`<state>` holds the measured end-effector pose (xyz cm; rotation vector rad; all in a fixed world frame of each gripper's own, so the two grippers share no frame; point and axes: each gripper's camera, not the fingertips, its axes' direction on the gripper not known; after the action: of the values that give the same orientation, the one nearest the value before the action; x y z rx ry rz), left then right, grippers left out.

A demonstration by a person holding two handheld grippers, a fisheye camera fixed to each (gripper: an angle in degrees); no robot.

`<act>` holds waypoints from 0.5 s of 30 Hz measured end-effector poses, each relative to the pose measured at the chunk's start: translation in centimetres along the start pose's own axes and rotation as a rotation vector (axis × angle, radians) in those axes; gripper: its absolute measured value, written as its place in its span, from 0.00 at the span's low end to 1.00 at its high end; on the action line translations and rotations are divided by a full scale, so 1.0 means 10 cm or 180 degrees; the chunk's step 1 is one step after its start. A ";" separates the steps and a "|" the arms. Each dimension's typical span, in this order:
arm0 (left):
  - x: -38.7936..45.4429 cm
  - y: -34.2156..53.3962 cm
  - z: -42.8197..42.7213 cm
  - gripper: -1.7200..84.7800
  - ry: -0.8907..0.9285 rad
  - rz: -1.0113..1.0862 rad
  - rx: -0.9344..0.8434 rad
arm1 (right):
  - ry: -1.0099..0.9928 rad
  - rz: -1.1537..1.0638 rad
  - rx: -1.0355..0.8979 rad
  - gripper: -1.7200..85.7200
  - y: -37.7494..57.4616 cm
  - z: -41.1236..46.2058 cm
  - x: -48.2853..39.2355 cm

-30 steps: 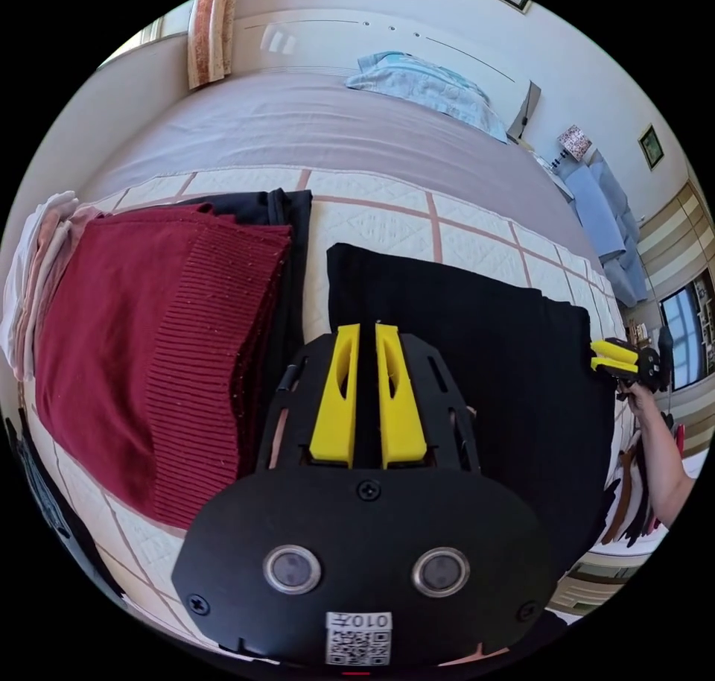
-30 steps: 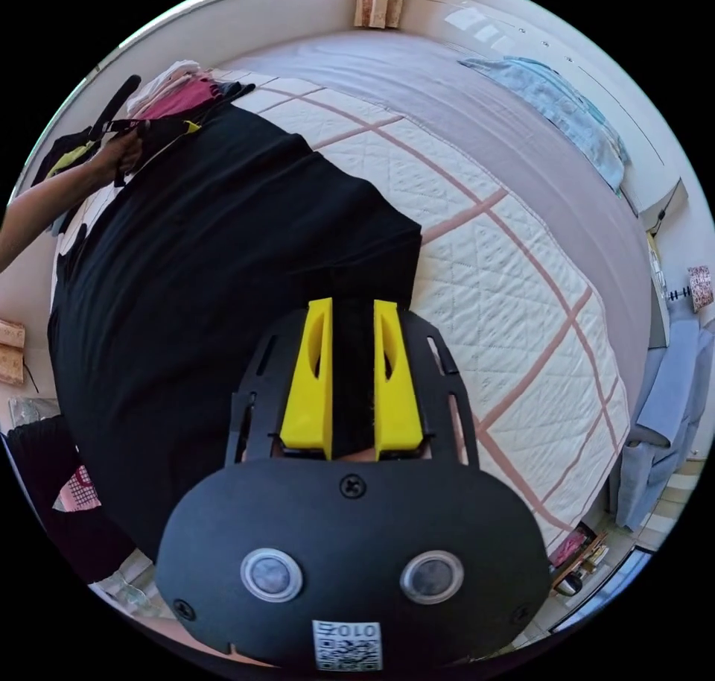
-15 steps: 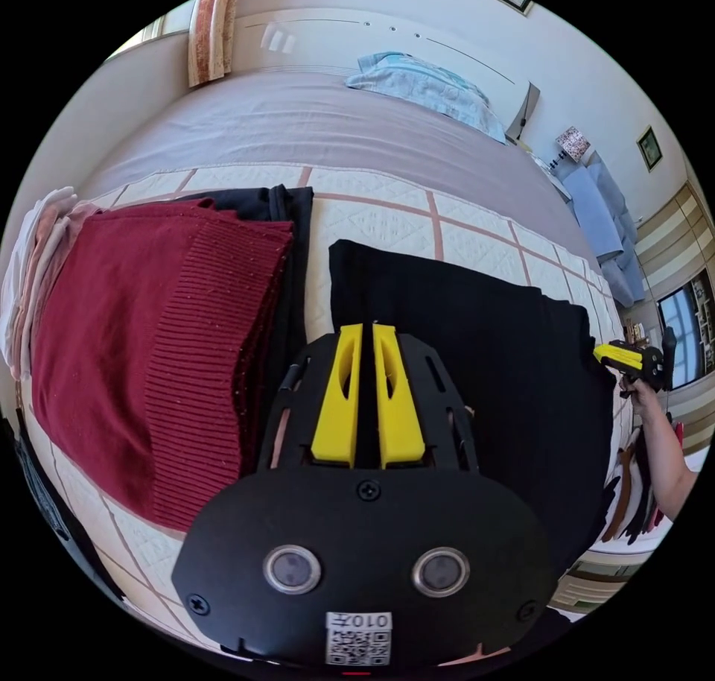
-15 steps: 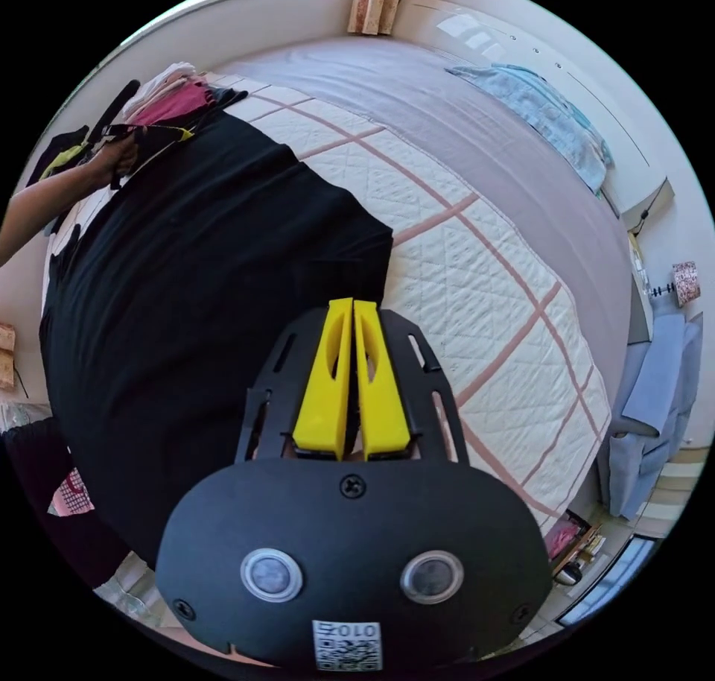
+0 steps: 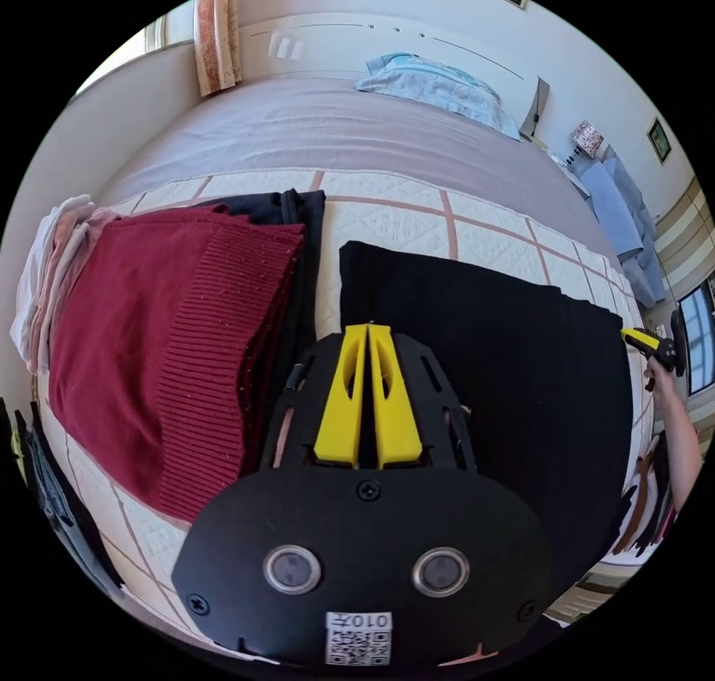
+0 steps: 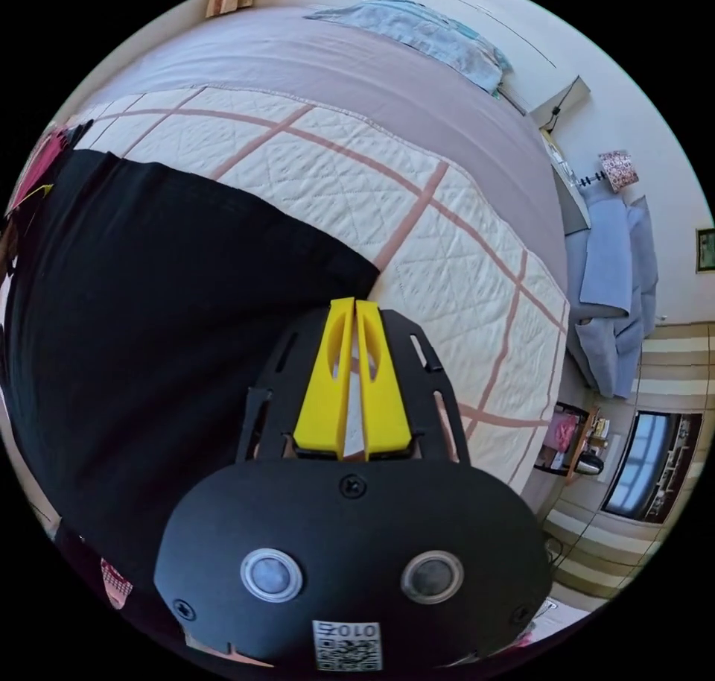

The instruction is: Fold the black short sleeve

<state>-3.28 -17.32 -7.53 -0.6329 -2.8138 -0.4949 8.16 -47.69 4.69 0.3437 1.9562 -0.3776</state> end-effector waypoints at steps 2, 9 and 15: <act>-0.04 0.11 -0.08 0.02 -0.0006 -0.0055 0.0140 | 0.0185 0.0239 0.0313 0.04 0.15 -0.23 -0.04; -0.23 1.16 -0.73 0.02 0.0432 -0.0179 0.0816 | -0.0215 0.0052 0.0663 0.04 0.83 -0.78 -0.41; -0.19 2.45 -0.38 0.02 0.0766 -0.0115 -0.0077 | -0.0843 -0.0491 -0.0010 0.04 1.17 -0.50 -1.25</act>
<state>9.81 1.41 2.16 -0.4916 -2.5996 -0.5713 13.68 -35.88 16.84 0.1325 1.7272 -0.4941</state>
